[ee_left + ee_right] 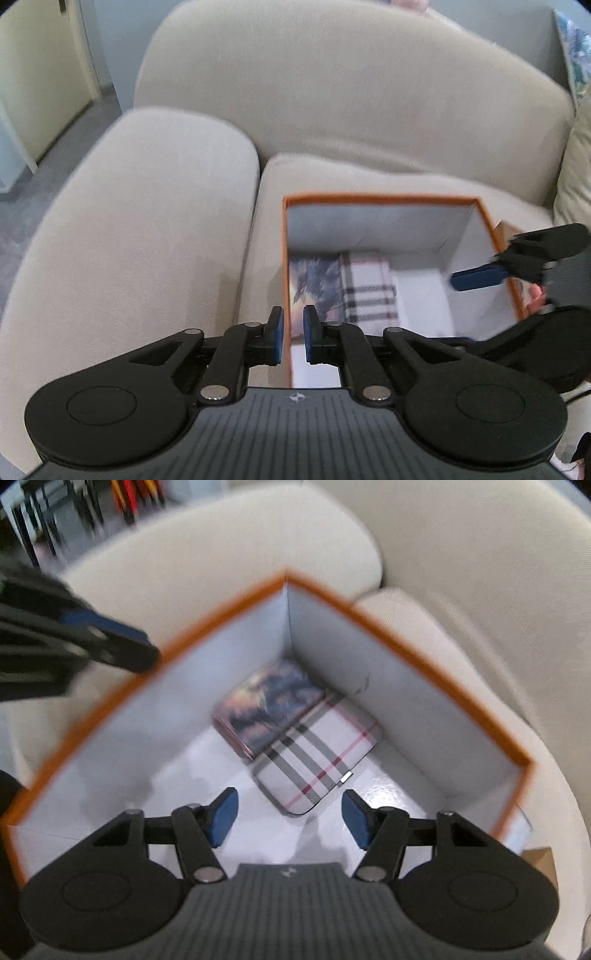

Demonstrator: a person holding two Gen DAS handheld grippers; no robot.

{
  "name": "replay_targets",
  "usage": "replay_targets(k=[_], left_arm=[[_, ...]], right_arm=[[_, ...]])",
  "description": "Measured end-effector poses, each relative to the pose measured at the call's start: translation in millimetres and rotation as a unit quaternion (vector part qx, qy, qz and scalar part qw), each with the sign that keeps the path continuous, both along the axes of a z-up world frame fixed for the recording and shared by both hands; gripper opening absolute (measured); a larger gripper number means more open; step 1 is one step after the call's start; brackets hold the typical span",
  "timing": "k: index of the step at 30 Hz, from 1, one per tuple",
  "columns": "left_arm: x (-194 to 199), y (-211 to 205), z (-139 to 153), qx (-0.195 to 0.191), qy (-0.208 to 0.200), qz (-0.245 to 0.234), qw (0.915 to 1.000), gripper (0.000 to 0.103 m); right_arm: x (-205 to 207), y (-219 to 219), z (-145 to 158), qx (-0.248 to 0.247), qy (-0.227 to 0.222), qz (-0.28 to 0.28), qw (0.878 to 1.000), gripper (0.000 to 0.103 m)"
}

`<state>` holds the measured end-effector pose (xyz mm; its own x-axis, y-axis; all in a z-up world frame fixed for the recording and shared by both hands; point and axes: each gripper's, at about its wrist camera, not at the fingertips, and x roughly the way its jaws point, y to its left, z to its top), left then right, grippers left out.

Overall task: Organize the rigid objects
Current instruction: 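Move both grippers out of the shoebox back toward the remaining items, then grasp the dark blue CLEAR shampoo bottle with the right gripper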

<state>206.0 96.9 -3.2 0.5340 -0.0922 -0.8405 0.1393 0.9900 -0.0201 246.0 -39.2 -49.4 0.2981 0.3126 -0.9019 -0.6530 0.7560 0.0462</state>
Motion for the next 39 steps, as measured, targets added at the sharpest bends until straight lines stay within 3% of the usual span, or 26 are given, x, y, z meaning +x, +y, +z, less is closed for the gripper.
replay_targets(k=[3,6,11,15,19,23,27,33,39], left_arm=[[-17.2,-14.7,17.5,0.001,-0.032,-0.012,0.9994,0.012],[-34.9,-36.8,28.7,-0.016,-0.047,-0.041,0.9979,0.012],[-60.9,-91.1,32.9,-0.042,-0.051,-0.109,0.9919,0.012],[-72.8,-135.8,24.2,-0.039,-0.040,-0.161,0.9854,0.012],[-71.1,-175.8,4.7,-0.016,-0.018,-0.203,0.9788,0.012],[-66.8,-207.0,-13.3,0.017,0.006,-0.233,0.9724,0.012],[-56.0,-226.2,-25.3,0.036,0.025,-0.243,0.9691,0.015],[-13.7,-250.0,-49.7,0.072,0.074,-0.227,0.9684,0.015],[17.6,-267.8,-56.1,0.129,0.079,-0.237,0.9597,0.015]], right_arm=[[-24.3,-34.4,45.2,0.042,-0.030,-0.028,0.998,0.076],[-45.1,-63.1,62.9,0.068,-0.061,-0.060,0.994,0.076],[-80.3,-132.2,62.3,0.112,-0.090,-0.151,0.978,0.076],[-109.3,-182.9,47.3,0.136,-0.088,-0.233,0.959,0.066],[-132.2,-225.9,18.8,0.171,-0.057,-0.307,0.934,0.059],[-139.5,-243.9,-20.1,0.182,-0.038,-0.365,0.912,0.055],[-133.7,-261.3,-44.1,0.187,-0.020,-0.396,0.899,0.053],[-112.9,-266.2,-52.1,0.224,0.002,-0.386,0.895,0.048],[-78.3,-239.4,-69.1,0.227,0.035,-0.374,0.898,0.047]])
